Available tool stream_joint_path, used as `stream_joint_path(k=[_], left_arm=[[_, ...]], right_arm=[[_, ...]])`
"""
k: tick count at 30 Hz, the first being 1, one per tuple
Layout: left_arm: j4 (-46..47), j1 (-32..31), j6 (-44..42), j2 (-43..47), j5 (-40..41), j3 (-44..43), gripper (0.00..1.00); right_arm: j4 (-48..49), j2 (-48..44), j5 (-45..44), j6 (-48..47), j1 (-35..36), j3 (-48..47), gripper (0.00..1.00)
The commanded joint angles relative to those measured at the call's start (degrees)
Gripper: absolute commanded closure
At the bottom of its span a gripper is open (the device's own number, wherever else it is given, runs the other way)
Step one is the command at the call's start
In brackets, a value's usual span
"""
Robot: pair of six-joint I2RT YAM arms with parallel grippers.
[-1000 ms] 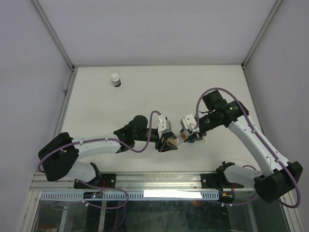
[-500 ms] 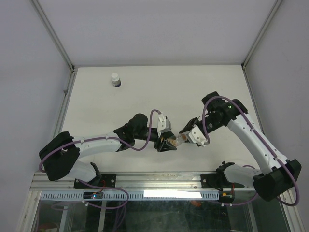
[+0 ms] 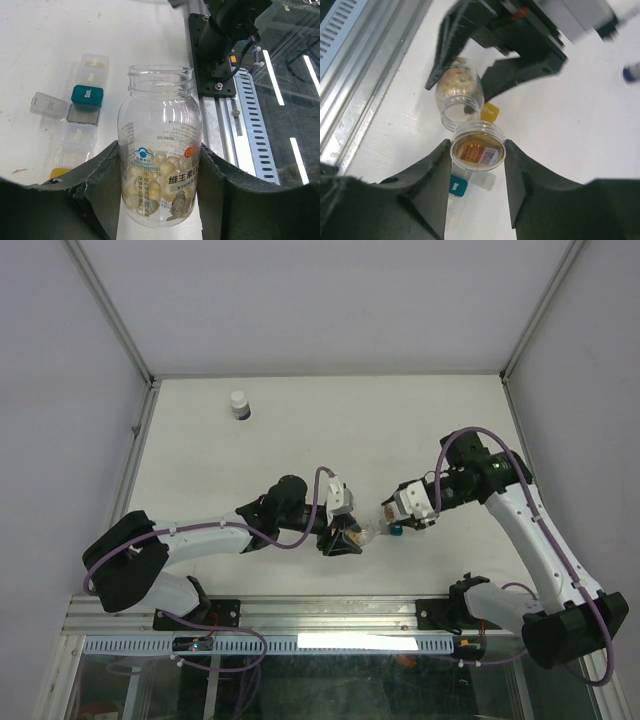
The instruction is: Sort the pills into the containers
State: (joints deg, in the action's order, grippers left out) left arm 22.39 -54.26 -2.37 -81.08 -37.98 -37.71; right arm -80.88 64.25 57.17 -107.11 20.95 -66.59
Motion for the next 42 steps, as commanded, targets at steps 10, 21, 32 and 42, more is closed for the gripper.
stream_joint_path(k=[10, 21, 32, 42], left_arm=[[6.71, 0.80, 1.01, 5.74, 8.51, 5.57, 1.00], [3.13, 0.82, -5.27, 10.35, 11.70, 8.18, 1.00], [5.55, 0.82, -9.37, 13.34, 11.94, 10.73, 1.00], [2.80, 0.82, -9.49, 13.41, 10.55, 8.98, 1.00]], right_arm=[[48.55, 5.50, -23.10, 80.81, -11.64, 12.01, 0.93], [43.61, 27.75, -32.53, 78.12, -16.21, 3.86, 0.78], [44.86, 35.51, -39.67, 78.78, -16.17, -0.78, 0.66], [45.96, 37.07, -44.95, 78.55, -19.23, -1.84, 0.60]])
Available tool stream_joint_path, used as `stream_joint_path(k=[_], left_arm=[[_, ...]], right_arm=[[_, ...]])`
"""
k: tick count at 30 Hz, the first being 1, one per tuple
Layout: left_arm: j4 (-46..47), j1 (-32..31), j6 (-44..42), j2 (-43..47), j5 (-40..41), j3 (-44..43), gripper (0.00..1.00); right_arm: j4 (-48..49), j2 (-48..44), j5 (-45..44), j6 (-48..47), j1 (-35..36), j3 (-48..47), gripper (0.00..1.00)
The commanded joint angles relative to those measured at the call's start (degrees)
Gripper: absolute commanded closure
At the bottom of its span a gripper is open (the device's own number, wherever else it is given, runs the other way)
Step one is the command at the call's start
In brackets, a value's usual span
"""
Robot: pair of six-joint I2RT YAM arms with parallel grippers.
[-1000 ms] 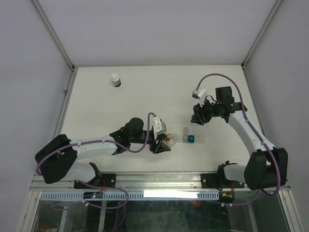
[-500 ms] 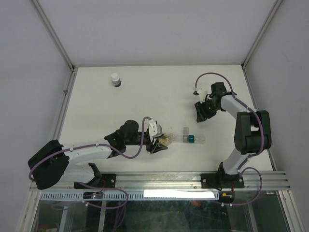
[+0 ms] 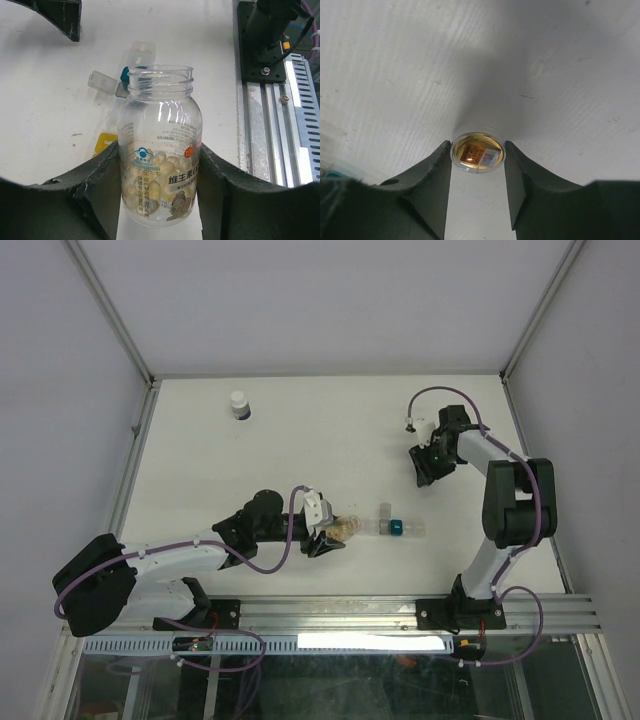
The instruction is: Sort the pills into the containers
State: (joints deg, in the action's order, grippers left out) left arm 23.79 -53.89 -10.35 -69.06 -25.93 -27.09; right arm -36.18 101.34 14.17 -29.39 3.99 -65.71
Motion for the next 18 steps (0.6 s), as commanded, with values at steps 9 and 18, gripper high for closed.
stream_joint_path(k=[9, 18], left_arm=[[-1.54, 0.45, -2.28, 1.71, 0.89, -3.92, 1.00], [-2.07, 0.45, -2.90, 0.65, -4.29, -4.48, 1.00]], right_arm=[[-0.24, -6.05, 1.74, 0.03, -4.15, -1.34, 0.30], [-17.19, -24.84, 42.49, -30.07, -4.69, 5.29, 0.27]])
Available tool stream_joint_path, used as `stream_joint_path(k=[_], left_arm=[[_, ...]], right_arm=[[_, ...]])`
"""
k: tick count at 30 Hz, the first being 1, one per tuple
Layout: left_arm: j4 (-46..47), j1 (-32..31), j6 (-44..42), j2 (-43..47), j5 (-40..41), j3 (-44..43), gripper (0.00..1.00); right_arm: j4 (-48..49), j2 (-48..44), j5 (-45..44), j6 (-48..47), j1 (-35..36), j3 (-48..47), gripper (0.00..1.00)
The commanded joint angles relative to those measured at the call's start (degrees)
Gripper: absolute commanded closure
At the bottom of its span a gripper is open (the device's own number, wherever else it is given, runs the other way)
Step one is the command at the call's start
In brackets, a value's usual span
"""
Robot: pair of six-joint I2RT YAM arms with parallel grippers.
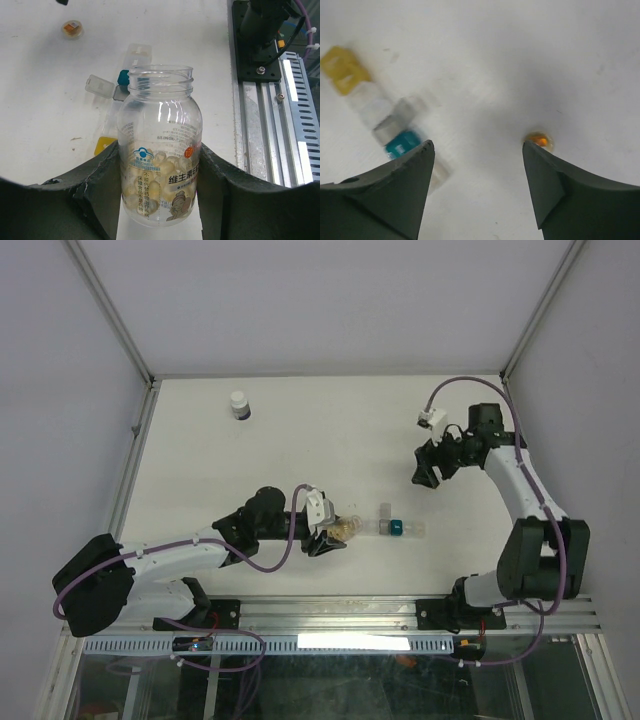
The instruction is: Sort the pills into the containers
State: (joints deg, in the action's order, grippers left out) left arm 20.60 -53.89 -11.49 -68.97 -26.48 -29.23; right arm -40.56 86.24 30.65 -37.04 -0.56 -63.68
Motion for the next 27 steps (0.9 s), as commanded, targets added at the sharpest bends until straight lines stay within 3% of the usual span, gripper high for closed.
stream_joint_path(k=[1, 3, 5, 10, 11, 16, 27], left_arm=[[1.00, 0.45, -1.71, 0.32, -3.90, -2.34, 1.00], [0.56, 0.36, -1.77, 0.05, -4.09, -2.37, 1.00], [0.22, 0.25, -2.03, -0.07, -3.94, -2.37, 1.00], [-1.63, 0.27, -4.11, -1.23, -3.14, -3.28, 1.00], [-2.31, 0.27, -4.67, -1.59, -2.90, -3.67, 1.00], [-5.19, 0.25, -6.57, -2.51, -2.04, -4.45, 1.00], [-3.46, 0.27, -7.75, -2.70, -2.91, -2.77, 1.00]], right_arm=[[-17.37, -12.07, 29.78, -31.55, -0.10, 4.92, 0.27], [-23.05, -15.57, 32.11, -46.66, 0.10, 8.32, 0.29], [-24.39, -17.17, 30.05, -53.97, 1.14, 11.33, 0.38], [-24.77, -14.50, 22.95, -58.90, 6.62, 15.89, 0.79], [-23.88, -13.76, 21.34, -59.13, 7.84, 17.01, 0.83], [-15.93, -11.54, 12.28, -54.49, 12.42, 21.24, 0.93], [-8.67, -7.66, 5.49, -46.25, 16.04, 23.08, 0.91]])
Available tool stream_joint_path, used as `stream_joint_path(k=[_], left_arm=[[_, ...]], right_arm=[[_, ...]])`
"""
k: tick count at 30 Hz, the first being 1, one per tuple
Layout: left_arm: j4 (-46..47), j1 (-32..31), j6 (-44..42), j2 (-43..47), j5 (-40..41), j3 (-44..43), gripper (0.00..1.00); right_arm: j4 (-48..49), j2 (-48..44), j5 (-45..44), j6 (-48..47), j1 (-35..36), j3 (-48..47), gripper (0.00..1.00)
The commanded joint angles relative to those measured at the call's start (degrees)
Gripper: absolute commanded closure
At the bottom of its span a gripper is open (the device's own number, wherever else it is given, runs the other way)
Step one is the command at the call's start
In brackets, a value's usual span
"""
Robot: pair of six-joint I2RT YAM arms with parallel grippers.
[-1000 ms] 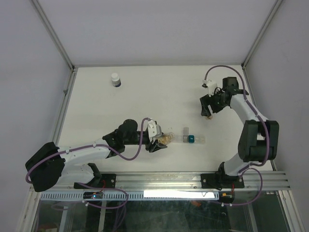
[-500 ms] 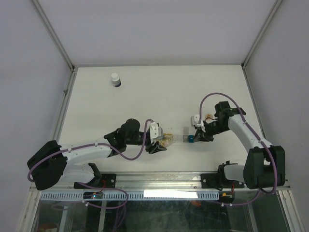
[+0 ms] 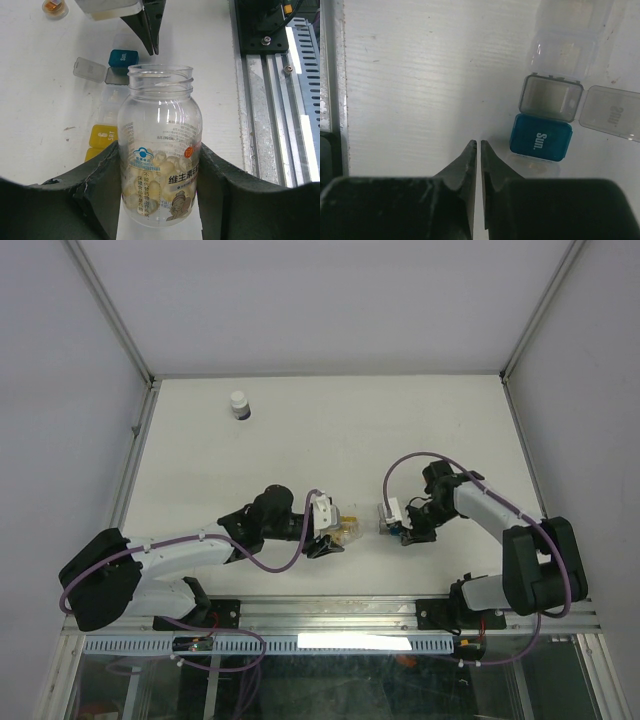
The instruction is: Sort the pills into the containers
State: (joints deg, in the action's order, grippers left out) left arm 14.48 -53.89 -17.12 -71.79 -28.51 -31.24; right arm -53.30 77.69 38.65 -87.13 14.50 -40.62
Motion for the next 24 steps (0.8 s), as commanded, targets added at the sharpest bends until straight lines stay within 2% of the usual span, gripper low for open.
stream_joint_path(k=[1, 10, 20, 24], left_arm=[[2.80, 0.25, -2.17, -0.09, -0.92, -0.68, 1.00], [2.83, 0.27, -2.13, -1.19, -0.71, -1.19, 1.00], [1.51, 0.27, 0.24, -3.91, 0.32, -3.83, 1.00], [-3.45, 0.27, 2.09, -5.92, 2.79, -7.57, 1.00]], right_arm=[[4.34, 0.96, -2.45, 4.49, 1.10, -0.10, 0.90], [9.36, -0.73, -4.44, 10.83, 1.41, -0.07, 0.84], [9.71, -3.40, -3.26, 14.99, 1.24, -1.51, 0.80], [2.15, -6.29, 2.51, 14.76, 0.21, -5.73, 0.77]])
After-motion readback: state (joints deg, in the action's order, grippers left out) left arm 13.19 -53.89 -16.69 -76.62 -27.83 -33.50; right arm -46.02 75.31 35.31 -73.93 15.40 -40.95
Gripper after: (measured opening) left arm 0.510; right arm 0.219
